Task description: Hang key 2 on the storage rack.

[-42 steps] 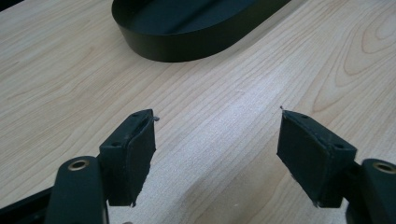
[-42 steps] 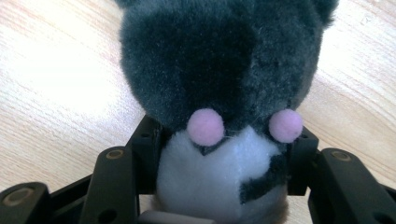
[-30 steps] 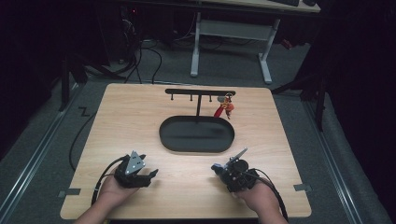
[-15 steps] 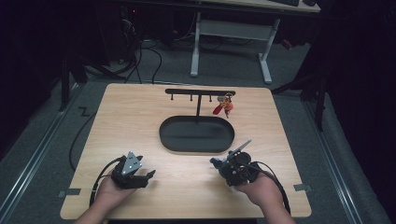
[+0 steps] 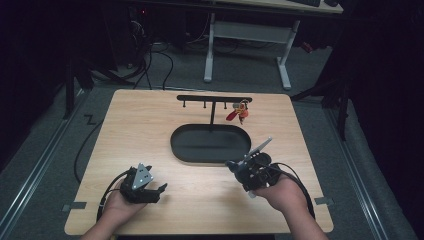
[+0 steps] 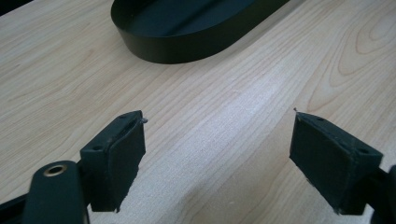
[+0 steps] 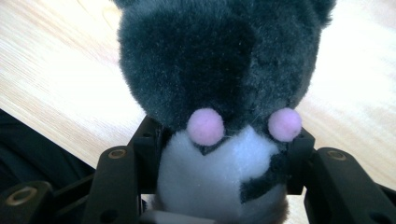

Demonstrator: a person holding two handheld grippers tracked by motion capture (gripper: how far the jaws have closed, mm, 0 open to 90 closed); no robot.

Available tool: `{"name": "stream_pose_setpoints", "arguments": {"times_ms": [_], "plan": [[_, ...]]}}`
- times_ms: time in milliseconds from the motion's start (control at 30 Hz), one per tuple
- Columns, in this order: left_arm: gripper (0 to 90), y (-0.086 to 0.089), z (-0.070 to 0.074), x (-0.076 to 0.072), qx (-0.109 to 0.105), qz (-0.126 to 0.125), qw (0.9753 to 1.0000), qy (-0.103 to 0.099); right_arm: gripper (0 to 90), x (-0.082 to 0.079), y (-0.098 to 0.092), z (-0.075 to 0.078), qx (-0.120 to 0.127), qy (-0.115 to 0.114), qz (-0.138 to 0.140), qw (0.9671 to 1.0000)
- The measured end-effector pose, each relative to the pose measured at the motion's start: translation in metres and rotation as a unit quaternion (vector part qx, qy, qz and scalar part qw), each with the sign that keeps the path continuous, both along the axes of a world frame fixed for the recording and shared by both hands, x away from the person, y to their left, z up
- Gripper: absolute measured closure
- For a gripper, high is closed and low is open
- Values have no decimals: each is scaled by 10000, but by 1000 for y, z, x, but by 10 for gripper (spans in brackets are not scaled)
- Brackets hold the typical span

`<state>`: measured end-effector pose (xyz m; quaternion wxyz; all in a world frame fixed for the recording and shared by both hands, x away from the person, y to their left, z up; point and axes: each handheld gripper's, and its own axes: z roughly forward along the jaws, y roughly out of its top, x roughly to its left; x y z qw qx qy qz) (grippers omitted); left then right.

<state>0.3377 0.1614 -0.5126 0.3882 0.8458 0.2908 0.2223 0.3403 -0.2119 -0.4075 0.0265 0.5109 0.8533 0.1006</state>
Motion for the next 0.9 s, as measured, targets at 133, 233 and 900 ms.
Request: {"name": "stream_pose_setpoints", "arguments": {"times_ms": [133, 233, 900], "plan": [[163, 0, -1, 4, 34, 3, 10000, 54, 477, 4, -3, 10, 89, -59, -57, 9999], [161, 0, -1, 4, 44, -6, 10000, 39, 477, 9, -5, 15, 84, -66, -94, 9999], [165, -3, 0, 3, 53, -138, 9999, 54, 477, 49, 11, 48, 42, -148, -101, 9998]]}}
